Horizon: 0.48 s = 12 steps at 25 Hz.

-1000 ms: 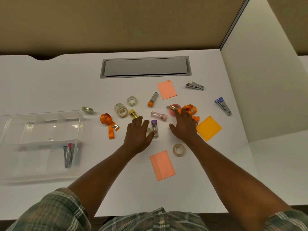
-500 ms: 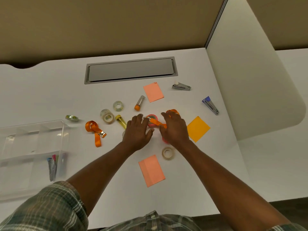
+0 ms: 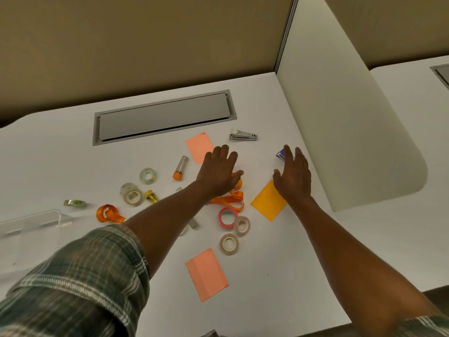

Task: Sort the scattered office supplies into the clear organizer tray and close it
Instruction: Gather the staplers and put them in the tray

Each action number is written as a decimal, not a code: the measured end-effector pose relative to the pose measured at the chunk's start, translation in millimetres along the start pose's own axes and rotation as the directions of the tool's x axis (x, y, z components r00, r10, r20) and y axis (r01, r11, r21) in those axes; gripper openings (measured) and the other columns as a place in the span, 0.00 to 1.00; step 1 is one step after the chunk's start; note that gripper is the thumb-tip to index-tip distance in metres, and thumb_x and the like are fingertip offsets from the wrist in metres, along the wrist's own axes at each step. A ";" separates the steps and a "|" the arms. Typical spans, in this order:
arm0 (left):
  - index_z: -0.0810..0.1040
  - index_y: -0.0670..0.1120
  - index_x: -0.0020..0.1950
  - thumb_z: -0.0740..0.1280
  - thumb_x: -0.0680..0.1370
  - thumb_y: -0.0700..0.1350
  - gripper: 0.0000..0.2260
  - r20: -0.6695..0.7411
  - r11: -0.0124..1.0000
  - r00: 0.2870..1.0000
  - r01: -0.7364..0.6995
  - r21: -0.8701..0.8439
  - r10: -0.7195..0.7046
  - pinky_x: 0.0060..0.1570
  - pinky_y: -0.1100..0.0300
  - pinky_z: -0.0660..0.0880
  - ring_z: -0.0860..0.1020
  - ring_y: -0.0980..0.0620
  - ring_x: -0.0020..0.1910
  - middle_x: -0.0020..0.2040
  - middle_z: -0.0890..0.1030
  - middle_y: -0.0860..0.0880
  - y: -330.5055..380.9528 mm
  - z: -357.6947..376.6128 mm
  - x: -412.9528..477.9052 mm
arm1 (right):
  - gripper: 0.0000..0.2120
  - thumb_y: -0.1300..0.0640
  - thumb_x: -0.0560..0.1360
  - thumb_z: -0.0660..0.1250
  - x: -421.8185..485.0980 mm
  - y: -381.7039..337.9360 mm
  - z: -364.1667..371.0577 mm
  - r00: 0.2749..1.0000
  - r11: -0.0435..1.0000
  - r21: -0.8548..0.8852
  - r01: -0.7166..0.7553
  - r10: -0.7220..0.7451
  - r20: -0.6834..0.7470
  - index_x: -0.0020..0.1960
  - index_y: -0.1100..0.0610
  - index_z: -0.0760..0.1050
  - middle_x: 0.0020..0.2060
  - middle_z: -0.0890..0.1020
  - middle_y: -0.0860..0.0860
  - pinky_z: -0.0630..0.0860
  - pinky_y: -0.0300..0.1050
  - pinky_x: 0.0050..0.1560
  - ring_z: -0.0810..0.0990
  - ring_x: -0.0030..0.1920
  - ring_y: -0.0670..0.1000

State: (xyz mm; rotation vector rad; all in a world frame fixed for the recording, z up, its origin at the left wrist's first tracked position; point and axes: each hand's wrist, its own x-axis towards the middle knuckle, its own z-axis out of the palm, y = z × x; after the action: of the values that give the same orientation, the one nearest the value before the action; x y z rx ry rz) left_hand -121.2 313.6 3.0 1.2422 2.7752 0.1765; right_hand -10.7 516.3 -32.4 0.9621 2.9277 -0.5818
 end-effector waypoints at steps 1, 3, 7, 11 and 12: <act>0.72 0.40 0.66 0.61 0.78 0.57 0.25 0.006 1.000 1.000 -0.022 0.014 0.022 0.57 0.44 0.70 0.71 0.36 0.63 0.67 0.72 0.35 2.2 0.4 9.9 | 0.37 0.53 0.76 0.66 1.0 2.8 1.4 0.999 1.000 0.002 -0.019 0.018 0.028 0.80 0.51 0.51 0.78 0.56 0.59 0.65 0.61 0.69 0.60 0.75 0.63; 0.71 0.40 0.68 0.62 0.78 0.57 0.25 0.030 0.998 0.998 -0.047 0.035 0.046 0.63 0.43 0.67 0.68 0.36 0.68 0.70 0.69 0.35 5.6 2.8 30.0 | 0.38 0.53 0.77 0.67 3.9 6.2 3.1 0.998 0.999 -0.020 -0.036 0.037 0.056 0.80 0.51 0.50 0.78 0.58 0.59 0.67 0.61 0.68 0.63 0.74 0.63; 0.65 0.42 0.73 0.62 0.79 0.57 0.28 0.102 0.997 0.995 -0.020 0.077 0.012 0.74 0.42 0.57 0.56 0.36 0.77 0.77 0.58 0.35 6.6 7.4 67.7 | 0.38 0.55 0.76 0.68 7.8 6.0 5.3 1.000 0.998 -0.062 -0.009 0.009 0.006 0.80 0.53 0.53 0.71 0.69 0.58 0.71 0.60 0.61 0.70 0.68 0.63; 0.56 0.44 0.79 0.62 0.80 0.53 0.30 0.176 0.995 0.984 -0.006 0.103 -0.012 0.76 0.41 0.51 0.51 0.37 0.79 0.80 0.53 0.38 3.4 6.5 98.2 | 0.36 0.57 0.76 0.67 7.3 3.4 13.8 0.998 0.998 -0.035 -0.045 0.043 -0.037 0.80 0.55 0.54 0.70 0.71 0.57 0.71 0.60 0.61 0.69 0.69 0.63; 0.54 0.44 0.79 0.62 0.80 0.51 0.31 0.197 0.993 0.980 -0.009 0.120 -0.015 0.76 0.42 0.53 0.53 0.37 0.78 0.79 0.55 0.38 4.5 5.4 103.7 | 0.35 0.57 0.77 0.66 7.6 3.2 15.6 0.997 0.998 -0.025 -0.060 0.059 -0.043 0.80 0.56 0.54 0.71 0.71 0.58 0.70 0.60 0.62 0.69 0.70 0.62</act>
State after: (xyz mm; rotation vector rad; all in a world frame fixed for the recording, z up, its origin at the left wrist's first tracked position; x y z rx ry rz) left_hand -185.9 394.4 -5.9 1.2079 2.6497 -0.1102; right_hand -16.8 517.7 -48.9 1.0674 2.9240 -0.5262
